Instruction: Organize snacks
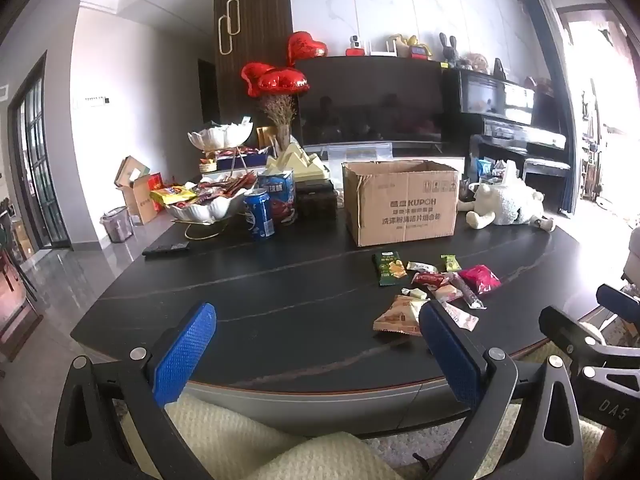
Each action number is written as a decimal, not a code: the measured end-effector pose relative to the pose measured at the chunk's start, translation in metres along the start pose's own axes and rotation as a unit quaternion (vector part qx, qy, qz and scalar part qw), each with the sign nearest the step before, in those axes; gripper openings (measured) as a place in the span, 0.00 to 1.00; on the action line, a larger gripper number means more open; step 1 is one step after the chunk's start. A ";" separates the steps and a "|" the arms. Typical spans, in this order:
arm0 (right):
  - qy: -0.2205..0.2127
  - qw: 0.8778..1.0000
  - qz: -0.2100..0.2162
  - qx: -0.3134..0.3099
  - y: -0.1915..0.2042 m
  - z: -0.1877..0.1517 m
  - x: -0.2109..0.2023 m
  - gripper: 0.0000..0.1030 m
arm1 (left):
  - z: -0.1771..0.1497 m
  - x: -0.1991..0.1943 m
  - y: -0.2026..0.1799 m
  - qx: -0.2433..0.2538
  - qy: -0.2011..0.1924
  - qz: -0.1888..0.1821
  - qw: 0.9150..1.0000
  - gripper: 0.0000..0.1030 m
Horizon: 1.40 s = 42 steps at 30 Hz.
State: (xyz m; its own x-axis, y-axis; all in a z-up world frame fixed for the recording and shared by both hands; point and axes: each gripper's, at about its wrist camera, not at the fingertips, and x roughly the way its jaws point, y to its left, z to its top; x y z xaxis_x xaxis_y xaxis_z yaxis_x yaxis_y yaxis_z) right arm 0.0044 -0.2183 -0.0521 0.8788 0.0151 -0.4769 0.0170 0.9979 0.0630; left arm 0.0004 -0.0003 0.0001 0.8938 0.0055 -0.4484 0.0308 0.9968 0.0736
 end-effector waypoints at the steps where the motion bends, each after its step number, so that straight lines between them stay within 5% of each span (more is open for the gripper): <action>1: 0.001 1.000 -0.001 -0.001 0.000 0.000 0.000 0.96 | 0.000 0.000 0.000 0.000 -0.001 0.000 1.000 1.00; 42: -0.011 1.000 0.003 0.001 0.001 0.010 -0.010 0.96 | 0.004 -0.013 0.002 0.000 -0.027 -0.003 1.000 1.00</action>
State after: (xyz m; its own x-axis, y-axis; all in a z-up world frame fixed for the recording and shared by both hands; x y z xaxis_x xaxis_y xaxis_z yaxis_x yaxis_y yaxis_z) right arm 0.0002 -0.2180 -0.0381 0.8896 0.0192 -0.4564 0.0126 0.9977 0.0667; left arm -0.0095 0.0013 0.0093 0.9164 -0.0043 -0.4001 0.0355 0.9969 0.0706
